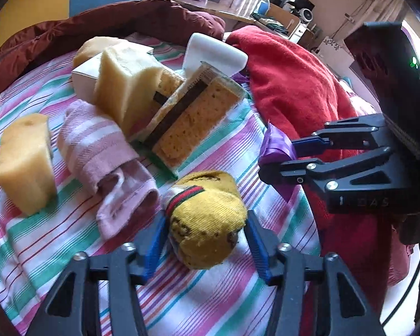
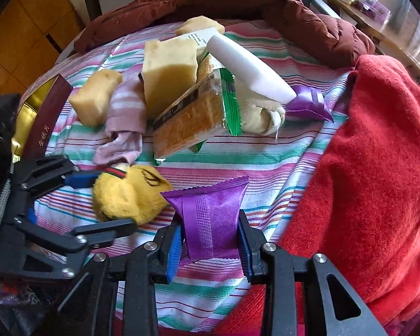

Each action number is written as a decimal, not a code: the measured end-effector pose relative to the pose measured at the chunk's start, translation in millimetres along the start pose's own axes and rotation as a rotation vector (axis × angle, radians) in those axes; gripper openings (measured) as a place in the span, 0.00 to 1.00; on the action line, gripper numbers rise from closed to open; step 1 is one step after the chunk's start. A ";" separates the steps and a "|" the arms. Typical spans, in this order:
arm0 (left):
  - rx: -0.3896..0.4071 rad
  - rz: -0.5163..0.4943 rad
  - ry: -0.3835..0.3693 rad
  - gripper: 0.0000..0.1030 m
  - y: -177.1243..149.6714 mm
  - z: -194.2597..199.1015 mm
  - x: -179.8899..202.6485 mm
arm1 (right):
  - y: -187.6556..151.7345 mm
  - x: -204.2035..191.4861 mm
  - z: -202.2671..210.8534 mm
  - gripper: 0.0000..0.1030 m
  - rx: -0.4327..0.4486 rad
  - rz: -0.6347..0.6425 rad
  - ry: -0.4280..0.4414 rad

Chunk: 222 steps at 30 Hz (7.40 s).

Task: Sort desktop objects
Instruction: 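Grasp the yellow sock with the left tool while the right tool lifts the sachet, then carry sock and purple sachet to the gold tray and release both, then move both tools back to the pile and grasp a yellow sponge with the left tool, then grasp the green-wrapped sponge packet with the right tool while the left tool holds the sponge, then carry sponge and packet to the gold tray and release both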

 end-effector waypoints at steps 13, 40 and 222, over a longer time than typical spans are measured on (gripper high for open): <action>0.147 0.052 0.038 0.30 0.8 75.9 -16.5 | 10.6 16.3 -11.4 0.34 0.029 0.019 -0.083; 0.429 0.360 0.449 0.31 -84.1 313.0 -229.6 | 67.5 -213.5 3.4 0.34 0.251 0.356 -0.065; 0.420 0.306 0.376 0.40 -9.1 246.8 -168.7 | 104.6 -26.7 12.3 0.19 0.597 -0.504 0.005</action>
Point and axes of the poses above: each gripper's, at about its wrist camera, not at the fingertips, and z roughly against the way its jaws point, x to its right, y to its top, the point moved 8 cm from there along -z, roughly the way its jaws point, and after that the axes turned 10 degrees about x, right-handed, at the moved point
